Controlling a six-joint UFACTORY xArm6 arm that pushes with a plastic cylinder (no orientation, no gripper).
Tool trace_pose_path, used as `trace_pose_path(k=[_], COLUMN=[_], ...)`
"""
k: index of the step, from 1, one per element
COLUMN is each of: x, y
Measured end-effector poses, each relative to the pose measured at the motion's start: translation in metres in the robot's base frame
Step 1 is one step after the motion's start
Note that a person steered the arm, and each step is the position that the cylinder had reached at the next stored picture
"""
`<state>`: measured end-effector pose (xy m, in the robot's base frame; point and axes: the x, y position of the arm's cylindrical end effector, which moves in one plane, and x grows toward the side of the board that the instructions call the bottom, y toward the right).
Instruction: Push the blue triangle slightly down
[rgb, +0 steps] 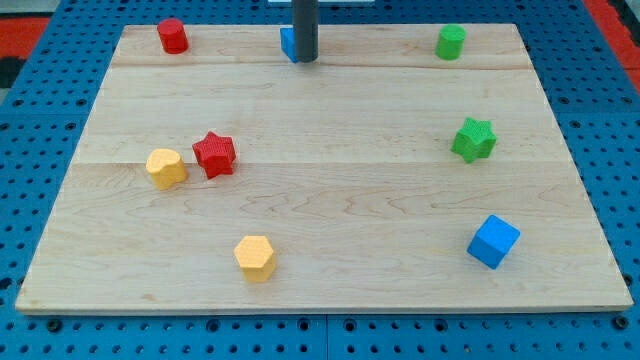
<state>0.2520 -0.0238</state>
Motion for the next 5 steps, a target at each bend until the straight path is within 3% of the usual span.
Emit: trace_pose_path(k=[2, 3, 5], x=[-0.049, -0.057, 0.008], y=[0.032, -0.002, -0.022])
